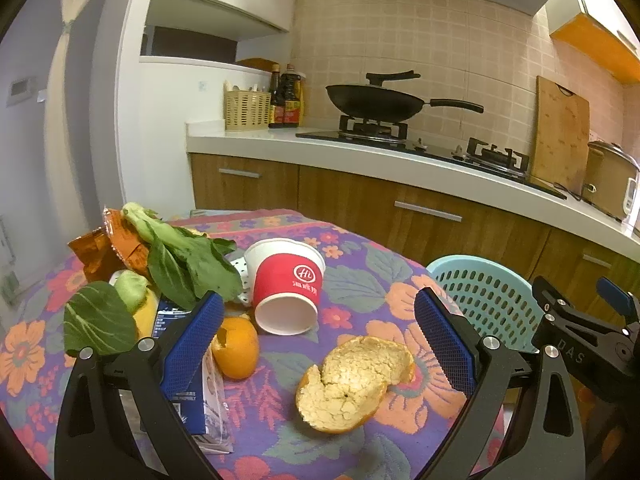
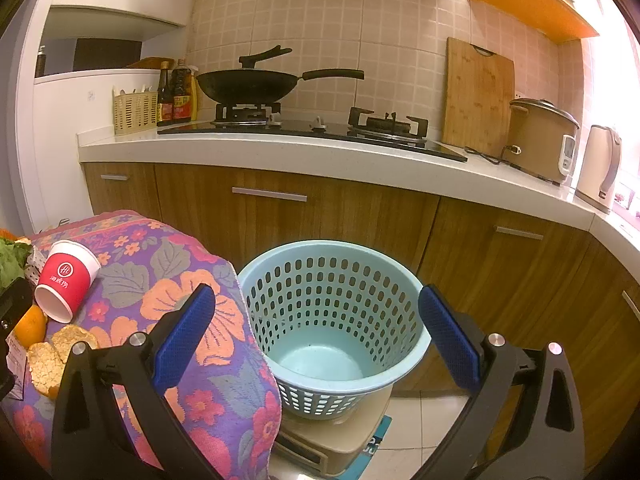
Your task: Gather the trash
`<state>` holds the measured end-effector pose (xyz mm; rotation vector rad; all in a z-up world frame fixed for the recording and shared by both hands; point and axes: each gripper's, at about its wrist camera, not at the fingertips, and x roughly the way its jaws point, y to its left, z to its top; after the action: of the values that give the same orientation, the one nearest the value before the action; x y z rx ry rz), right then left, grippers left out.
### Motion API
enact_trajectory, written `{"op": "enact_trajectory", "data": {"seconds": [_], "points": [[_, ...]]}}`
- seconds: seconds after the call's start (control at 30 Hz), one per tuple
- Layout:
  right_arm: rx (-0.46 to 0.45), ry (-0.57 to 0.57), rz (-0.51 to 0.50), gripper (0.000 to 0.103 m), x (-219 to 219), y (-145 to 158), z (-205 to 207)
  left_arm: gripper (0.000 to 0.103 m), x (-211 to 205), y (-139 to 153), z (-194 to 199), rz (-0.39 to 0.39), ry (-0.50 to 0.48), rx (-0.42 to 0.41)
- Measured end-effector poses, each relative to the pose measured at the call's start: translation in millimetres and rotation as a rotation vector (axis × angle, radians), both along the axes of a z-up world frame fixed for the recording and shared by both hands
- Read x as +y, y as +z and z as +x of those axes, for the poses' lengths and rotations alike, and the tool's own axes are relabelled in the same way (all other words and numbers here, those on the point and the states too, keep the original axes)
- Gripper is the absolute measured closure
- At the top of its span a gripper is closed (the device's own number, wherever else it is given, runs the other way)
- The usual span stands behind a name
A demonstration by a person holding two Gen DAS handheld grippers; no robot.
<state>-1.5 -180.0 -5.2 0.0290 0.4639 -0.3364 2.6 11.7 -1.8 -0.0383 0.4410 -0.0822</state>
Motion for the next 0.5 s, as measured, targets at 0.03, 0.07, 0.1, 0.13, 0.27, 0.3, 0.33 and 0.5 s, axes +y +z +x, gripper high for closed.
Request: {"op": "enact_trajectory", "data": {"seconds": [0.03, 0.07, 0.1, 0.13, 0.27, 0.3, 0.33, 0.5], "points": [[0.0, -0.002, 0.0, 0.006, -0.7, -0.1, -0.2, 0.01, -1.0, 0.1, 0.0, 0.0, -0.002, 0.0], [0.0, -0.004, 0.0, 0.006, -1.6, 0.1, -0.5, 0.01, -2.1, 0.2, -0.2, 0.001, -0.003, -0.001], [-0.001, -0.006, 0.001, 0.006, -1.6, 0.6, -0.8, 0.01, 0.1, -0.1, -0.3, 0.0, -0.001, -0.002], [-0.001, -0.007, 0.001, 0.006, -1.8, 0.9, -0.9, 0.01, -0.7, 0.0, -0.5, 0.001, -0.001, -0.004], [0.001, -0.007, -0.003, 0.006, -1.0, 0.4, -0.3, 0.01, -1.7, 0.0, 0.3, -0.003, -0.008, 0.0], [0.001, -0.006, -0.003, 0.006, -0.9, 0.3, -0.6, 0.01, -0.8, -0.3, -0.3, -0.005, -0.01, 0.001], [0.001, -0.005, -0.001, 0.006, -1.5, 0.5, -0.8, 0.01, -1.6, -0.1, -0.5, -0.004, -0.01, 0.001], [-0.019, 0.017, 0.014, 0.006, -0.9, 5.1, -5.4, 0.01, 3.5, 5.0, -8.5, -0.012, 0.011, -0.028]]}}
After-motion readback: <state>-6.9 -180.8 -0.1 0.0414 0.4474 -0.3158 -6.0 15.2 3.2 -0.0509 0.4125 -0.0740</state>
